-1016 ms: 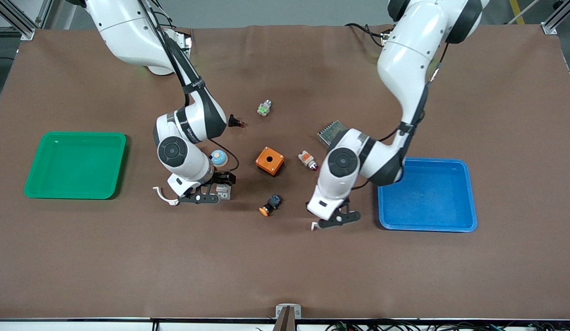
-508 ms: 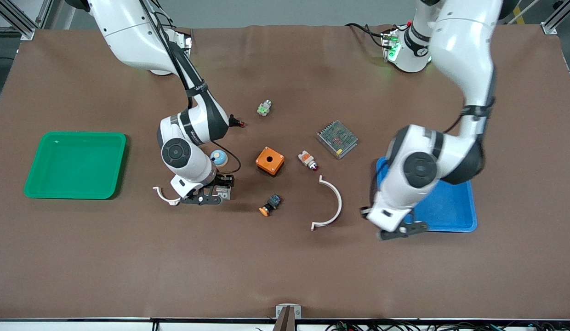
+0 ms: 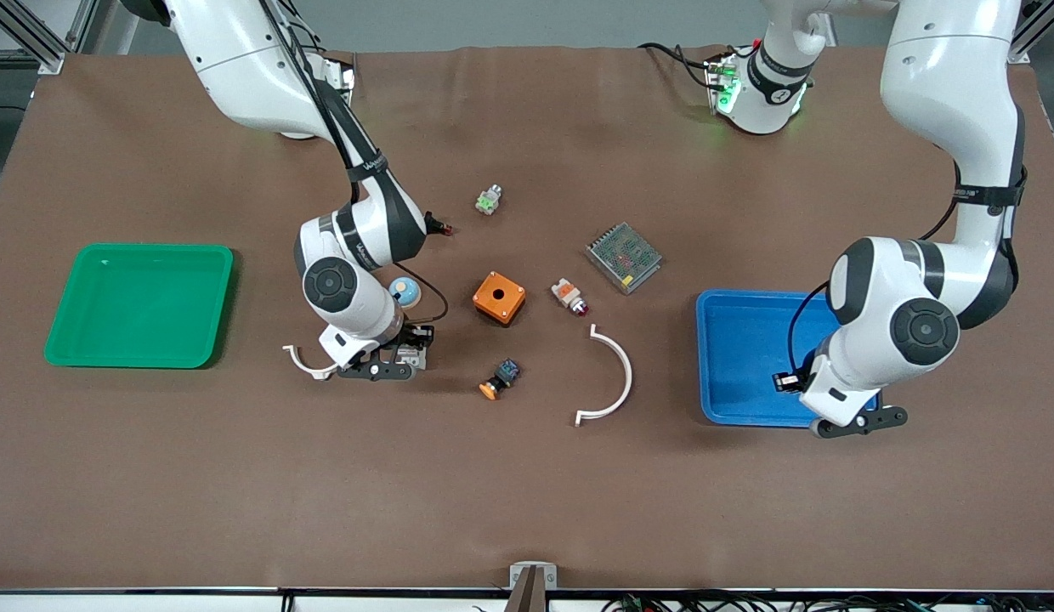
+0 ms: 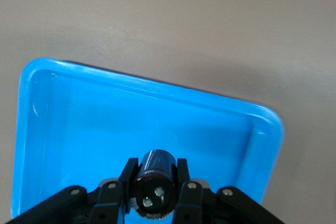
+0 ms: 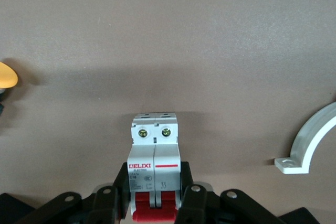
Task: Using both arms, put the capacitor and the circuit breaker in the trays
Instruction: 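Carry the capacitor to the blue tray while the right gripper carries the breaker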
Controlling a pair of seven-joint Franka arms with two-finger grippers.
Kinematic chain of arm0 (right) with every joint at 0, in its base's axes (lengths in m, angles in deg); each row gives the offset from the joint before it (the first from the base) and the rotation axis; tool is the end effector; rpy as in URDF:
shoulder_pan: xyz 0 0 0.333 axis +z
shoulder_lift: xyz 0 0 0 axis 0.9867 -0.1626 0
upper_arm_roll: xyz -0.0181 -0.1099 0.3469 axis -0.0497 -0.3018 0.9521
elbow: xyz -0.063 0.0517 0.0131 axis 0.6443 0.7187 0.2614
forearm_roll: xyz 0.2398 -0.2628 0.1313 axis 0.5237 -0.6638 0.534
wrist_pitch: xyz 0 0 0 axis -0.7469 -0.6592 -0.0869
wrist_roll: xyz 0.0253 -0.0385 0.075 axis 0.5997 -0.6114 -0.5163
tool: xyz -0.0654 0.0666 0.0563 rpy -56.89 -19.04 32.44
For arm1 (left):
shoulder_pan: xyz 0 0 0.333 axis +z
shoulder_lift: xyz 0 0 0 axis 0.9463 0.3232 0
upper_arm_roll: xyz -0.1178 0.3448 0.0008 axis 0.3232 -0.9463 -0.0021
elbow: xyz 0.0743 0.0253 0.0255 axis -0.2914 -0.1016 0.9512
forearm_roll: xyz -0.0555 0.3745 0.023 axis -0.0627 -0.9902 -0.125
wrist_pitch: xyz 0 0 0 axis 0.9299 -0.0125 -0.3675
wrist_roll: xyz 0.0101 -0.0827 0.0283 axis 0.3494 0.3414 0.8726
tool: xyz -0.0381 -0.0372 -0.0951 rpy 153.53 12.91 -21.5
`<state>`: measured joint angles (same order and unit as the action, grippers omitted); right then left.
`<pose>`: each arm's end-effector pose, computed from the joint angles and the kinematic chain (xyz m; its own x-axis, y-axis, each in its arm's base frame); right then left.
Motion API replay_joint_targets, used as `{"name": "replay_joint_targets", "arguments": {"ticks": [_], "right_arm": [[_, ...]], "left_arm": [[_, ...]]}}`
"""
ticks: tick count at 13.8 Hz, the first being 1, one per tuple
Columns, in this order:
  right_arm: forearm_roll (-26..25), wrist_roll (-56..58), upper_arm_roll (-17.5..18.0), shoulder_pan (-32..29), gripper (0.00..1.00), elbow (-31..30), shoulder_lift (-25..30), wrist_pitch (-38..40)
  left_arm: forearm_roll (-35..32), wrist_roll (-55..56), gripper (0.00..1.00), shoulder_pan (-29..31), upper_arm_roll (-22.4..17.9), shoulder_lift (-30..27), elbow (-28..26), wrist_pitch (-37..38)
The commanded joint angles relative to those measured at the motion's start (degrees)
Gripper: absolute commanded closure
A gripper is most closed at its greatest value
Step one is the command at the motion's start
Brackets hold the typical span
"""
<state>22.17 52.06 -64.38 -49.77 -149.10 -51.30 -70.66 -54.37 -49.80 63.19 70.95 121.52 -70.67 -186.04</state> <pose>0.6045 0.2968 0.2748 0.9982 -0.0395 -0.0459 -0.0420 -0.9975 -0.0562 0.6894 -0.0833 0.3385 0.9843 0.1756 -0.0155 0.1745 -0.9831 -0.0549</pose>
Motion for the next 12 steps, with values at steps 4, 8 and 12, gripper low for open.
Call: {"name": "replay_joint_targets", "arguments": {"ticks": [4,8,12], "right_arm": [[0.05,0.54,-3.67,-5.01,0.87,8.70,8.34,25.77],[-3.28,10.17,-13.49,-9.42,0.87,17.86,11.51,47.24],[-4.61,34.16,-22.66,-17.83,0.86,15.33,11.87,49.05]], "left_arm": [[-0.88,-0.69,0.99,4.17,0.82,-1.24,-14.79,-17.01],[-0.88,-0.61,0.80,4.17,0.81,-0.18,-18.32,-22.59],[-0.88,-0.52,0.00,4.09,0.90,-3.93,-18.50,-20.93]]}}
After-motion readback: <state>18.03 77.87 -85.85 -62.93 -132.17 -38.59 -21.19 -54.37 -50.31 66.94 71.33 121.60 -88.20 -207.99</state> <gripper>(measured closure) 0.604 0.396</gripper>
